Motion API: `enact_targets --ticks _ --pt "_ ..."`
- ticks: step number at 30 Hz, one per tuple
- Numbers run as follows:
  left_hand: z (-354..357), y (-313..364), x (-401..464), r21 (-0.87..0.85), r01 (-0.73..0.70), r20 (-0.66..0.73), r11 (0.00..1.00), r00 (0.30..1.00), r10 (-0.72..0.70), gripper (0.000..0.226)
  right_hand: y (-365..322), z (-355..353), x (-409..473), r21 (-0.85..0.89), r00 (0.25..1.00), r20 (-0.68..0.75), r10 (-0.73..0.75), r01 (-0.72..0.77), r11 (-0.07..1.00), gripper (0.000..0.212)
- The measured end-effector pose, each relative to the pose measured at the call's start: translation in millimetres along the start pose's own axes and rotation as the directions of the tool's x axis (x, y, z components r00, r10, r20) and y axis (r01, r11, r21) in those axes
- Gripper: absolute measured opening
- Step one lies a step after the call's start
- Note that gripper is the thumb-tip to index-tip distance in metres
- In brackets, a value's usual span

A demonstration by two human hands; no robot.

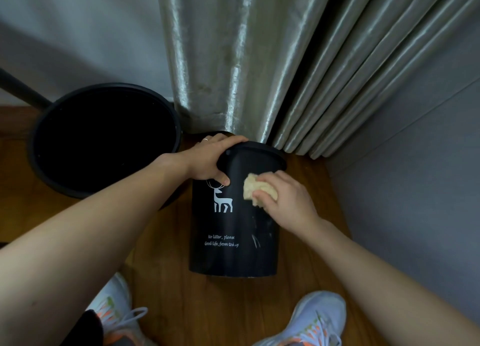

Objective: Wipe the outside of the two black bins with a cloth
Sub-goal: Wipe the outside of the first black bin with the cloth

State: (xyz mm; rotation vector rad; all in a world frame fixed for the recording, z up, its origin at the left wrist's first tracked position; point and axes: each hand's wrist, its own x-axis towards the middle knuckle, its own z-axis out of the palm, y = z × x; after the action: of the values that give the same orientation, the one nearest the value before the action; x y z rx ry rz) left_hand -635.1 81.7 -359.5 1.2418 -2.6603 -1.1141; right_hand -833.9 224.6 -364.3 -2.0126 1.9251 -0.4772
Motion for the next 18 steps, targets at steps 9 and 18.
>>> enact_targets --ticks 9,18 --pt "-1.6 4.6 1.9 0.048 0.003 -0.009 0.999 1.000 -0.002 0.112 3.7 0.3 -24.8 0.011 0.981 0.093 -0.169 0.169 0.986 0.030" --pt "-5.8 14.9 0.9 0.116 0.023 0.037 0.993 0.999 -0.027 0.115 -1.1 7.7 -49.0 0.045 0.964 0.133 -0.232 0.228 0.973 0.031"
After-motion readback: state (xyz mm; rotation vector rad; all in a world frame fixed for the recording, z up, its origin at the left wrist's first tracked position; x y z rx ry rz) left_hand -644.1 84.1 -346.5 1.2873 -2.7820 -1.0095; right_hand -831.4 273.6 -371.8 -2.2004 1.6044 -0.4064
